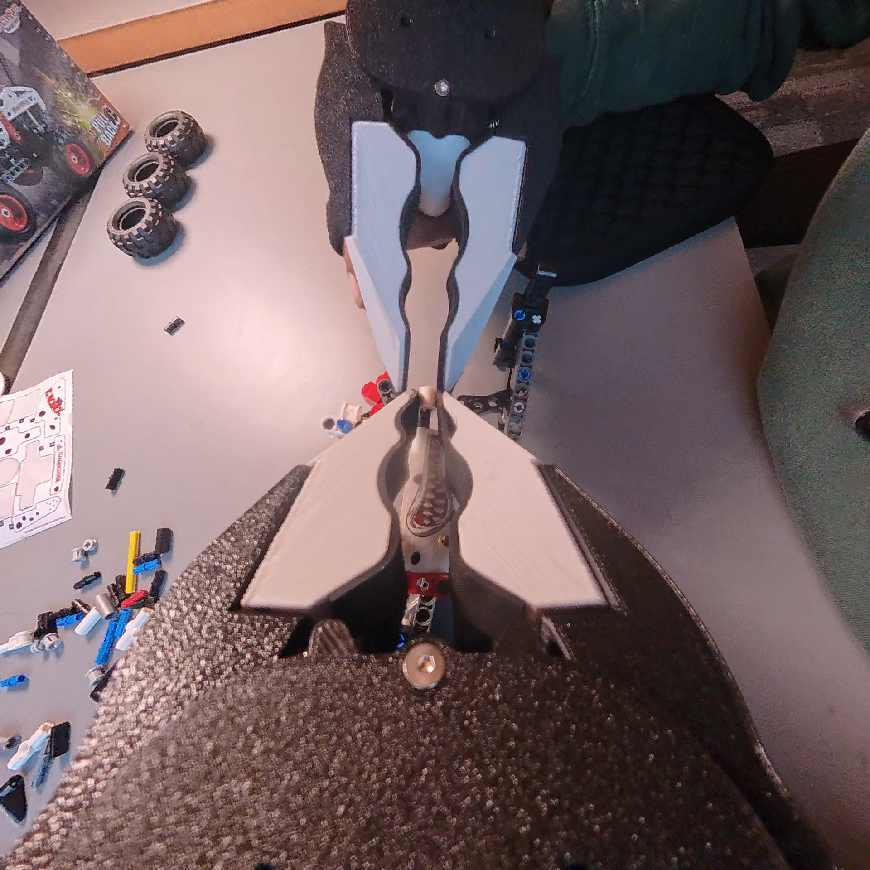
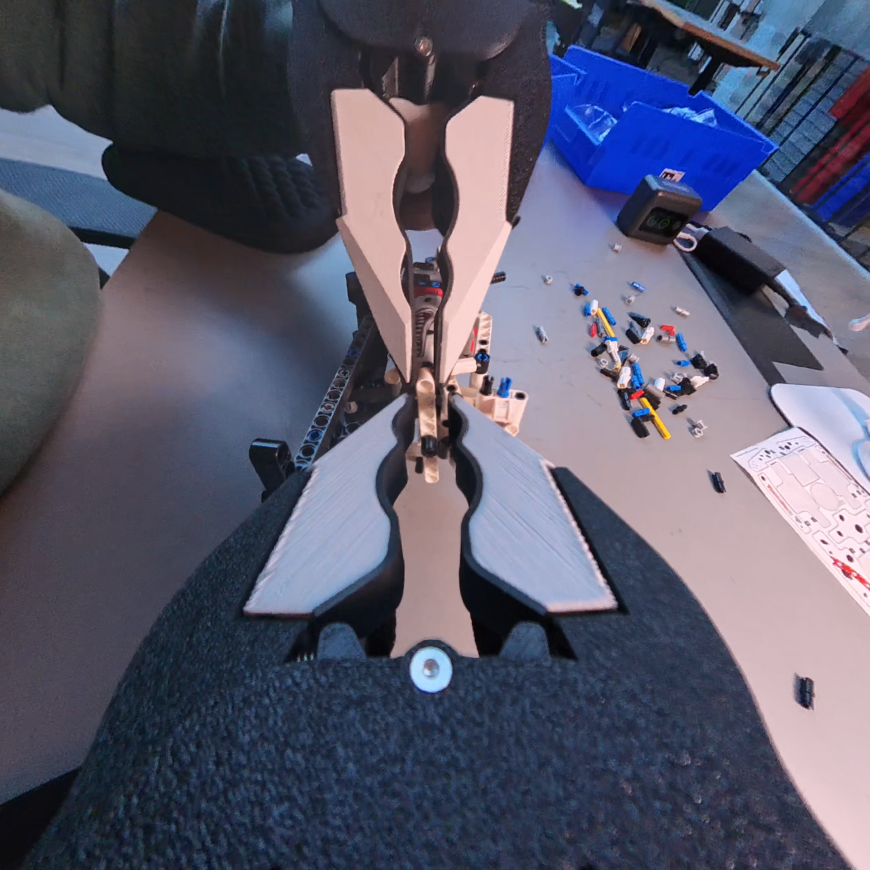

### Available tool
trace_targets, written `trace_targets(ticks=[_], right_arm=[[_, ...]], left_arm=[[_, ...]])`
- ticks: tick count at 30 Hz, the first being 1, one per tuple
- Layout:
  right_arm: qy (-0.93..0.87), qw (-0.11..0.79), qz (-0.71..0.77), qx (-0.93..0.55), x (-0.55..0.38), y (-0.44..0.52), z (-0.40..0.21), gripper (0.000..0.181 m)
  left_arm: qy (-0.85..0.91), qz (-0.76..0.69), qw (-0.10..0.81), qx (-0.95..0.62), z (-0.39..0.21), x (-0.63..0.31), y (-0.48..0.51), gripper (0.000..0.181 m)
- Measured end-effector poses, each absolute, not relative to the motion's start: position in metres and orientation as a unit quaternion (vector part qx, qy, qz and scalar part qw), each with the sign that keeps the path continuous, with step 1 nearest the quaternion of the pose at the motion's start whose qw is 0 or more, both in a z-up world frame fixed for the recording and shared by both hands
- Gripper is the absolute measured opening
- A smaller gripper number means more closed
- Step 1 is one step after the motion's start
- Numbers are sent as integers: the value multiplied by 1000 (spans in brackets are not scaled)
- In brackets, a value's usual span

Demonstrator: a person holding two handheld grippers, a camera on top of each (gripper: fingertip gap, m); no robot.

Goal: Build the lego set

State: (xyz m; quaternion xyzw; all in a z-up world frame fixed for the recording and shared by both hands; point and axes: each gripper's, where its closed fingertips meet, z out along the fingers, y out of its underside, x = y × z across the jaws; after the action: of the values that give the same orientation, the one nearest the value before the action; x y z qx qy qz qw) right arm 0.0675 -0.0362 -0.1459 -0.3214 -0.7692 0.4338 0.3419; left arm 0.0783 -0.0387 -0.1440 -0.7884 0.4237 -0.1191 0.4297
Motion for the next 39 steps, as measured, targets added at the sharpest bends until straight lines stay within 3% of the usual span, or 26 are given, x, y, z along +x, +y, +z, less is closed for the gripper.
trace_targets(ticks=[7,11,14,19,39], right_arm=[[-768,348,432,-320,62,-37,-154,7],[-767,354,427,-323,60,-37,-156,7],[-770,354,420,-325,60,-38,-156,7],[-774,354,411,-326,58,-40,-156,7],[-800,328,363,-347,60,-42,-160,6]], left_arm=[[419,-121,433,-789,-144,76,-37,5],[393,-123,440,-798,-135,58,-49,31],[397,-95,416,-812,-149,44,-61,40],[410,-78,416,-808,-164,43,-60,25],[486,-141,406,-761,-162,48,-65,22]])
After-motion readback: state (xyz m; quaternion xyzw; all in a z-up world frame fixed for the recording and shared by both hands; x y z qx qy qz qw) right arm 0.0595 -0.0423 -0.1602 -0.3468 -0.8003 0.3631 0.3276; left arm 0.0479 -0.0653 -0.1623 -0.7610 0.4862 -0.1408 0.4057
